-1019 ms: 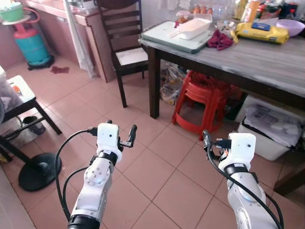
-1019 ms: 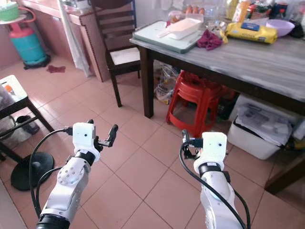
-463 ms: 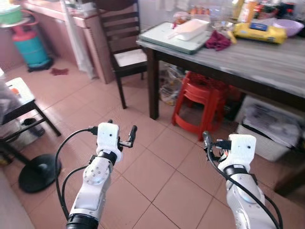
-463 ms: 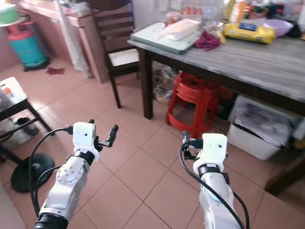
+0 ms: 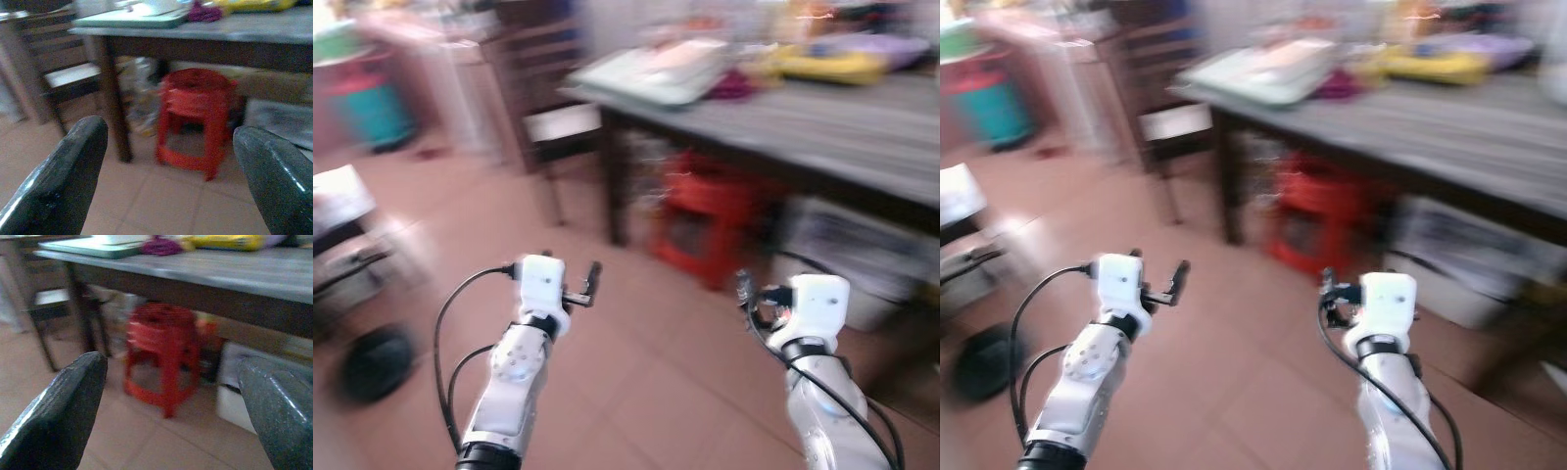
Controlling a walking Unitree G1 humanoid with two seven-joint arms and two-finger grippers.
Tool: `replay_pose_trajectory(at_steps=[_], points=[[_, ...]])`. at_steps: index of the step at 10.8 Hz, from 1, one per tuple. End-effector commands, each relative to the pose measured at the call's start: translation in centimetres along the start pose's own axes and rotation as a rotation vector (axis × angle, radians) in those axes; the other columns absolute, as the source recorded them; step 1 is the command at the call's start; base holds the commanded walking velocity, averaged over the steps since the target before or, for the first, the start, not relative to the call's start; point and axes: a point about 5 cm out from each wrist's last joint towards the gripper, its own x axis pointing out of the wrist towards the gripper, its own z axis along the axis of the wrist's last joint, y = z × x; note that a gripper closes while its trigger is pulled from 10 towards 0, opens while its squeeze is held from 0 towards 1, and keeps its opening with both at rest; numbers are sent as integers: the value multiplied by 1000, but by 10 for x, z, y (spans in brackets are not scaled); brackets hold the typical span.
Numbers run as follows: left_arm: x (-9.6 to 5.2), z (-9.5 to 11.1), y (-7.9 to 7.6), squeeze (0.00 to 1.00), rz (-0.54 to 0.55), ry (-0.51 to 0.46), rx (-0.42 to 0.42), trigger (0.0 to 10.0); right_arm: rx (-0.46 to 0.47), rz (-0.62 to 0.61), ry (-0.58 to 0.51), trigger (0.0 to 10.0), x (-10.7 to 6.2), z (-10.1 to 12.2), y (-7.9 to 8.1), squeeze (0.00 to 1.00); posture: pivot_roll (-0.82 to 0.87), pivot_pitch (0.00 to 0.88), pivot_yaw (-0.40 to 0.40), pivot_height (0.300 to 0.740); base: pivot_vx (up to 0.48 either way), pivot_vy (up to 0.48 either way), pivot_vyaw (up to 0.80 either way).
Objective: Setting the table
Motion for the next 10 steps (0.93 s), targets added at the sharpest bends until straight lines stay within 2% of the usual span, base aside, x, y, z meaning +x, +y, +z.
replay_pose_trajectory(at_steps=[1, 6, 10], points=[[-1, 2, 8, 0, 16, -1, 17, 10000, 16, 19, -2, 10000, -1, 1, 6, 0, -83, 67, 87, 740, 0, -304, -800], [-1, 2, 7, 0, 15, -1, 15, 10000, 16, 19, -5, 10000, 0, 2, 5, 0, -85, 63, 85, 740, 0, -305, -611], [-1, 3, 9, 0, 15, -3, 16, 10000, 8, 31, -28, 10000, -1, 7, 9, 0, -82, 65, 88, 740, 0, -307, 0]])
